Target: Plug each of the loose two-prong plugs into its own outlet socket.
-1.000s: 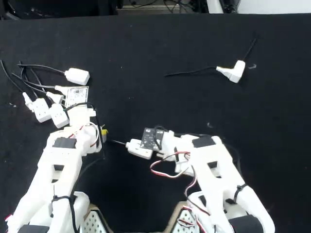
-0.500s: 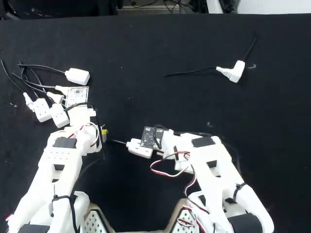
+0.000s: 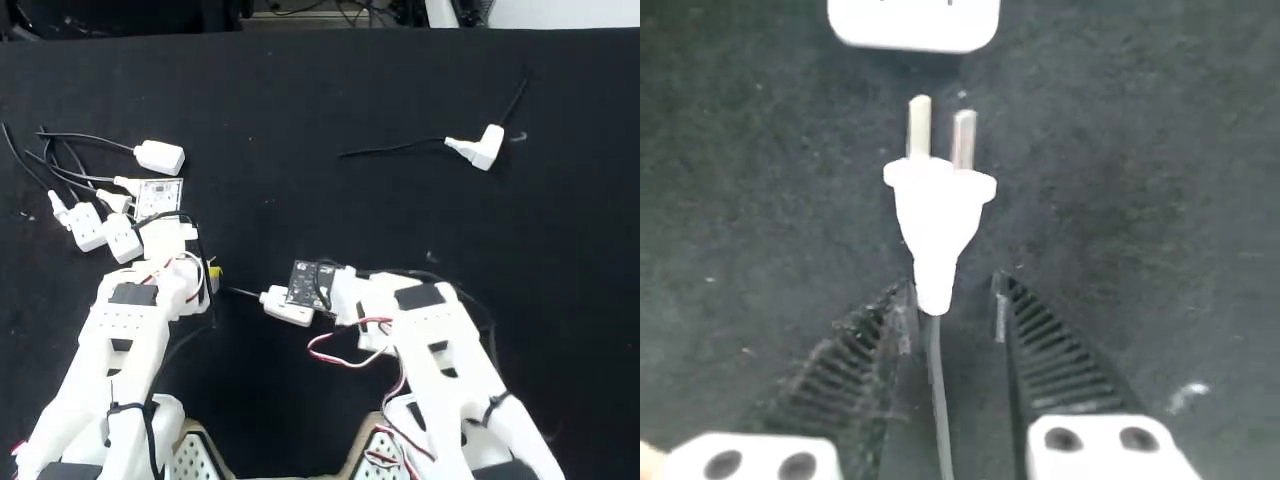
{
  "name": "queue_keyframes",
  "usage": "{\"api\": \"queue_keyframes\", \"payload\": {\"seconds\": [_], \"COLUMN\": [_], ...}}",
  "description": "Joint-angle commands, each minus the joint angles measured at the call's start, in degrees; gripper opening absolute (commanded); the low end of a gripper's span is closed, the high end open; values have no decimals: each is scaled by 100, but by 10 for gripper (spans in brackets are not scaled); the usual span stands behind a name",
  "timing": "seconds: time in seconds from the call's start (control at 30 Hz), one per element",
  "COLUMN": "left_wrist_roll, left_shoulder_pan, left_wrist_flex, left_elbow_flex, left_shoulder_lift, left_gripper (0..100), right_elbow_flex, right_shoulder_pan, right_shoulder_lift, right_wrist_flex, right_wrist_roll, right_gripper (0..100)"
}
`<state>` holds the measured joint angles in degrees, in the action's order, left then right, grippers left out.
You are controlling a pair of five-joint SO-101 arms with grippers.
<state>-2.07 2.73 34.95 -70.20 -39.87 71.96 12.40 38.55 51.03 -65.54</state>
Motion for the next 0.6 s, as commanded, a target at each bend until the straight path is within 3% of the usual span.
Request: {"api": "queue_keyframes", "payload": {"seconds": [0.0, 0.27, 0.57], "left_wrist_roll": [-35, -35, -35], "left_shoulder_pan": [40, 40, 40], "left_wrist_flex": [-53, -53, -53], "left_elbow_flex": [13, 13, 13], "left_shoulder_lift": [-141, -132, -123], "left_gripper": [202, 202, 202], "right_elbow_flex": [48, 875, 567], "right_shoulder_pan": [105, 79, 70], "right_shoulder_lift": [418, 470, 444], "right_wrist_flex": [9, -879, -949], "right_wrist_roll": [-44, -44, 62], "right_gripper": [130, 130, 130]}}
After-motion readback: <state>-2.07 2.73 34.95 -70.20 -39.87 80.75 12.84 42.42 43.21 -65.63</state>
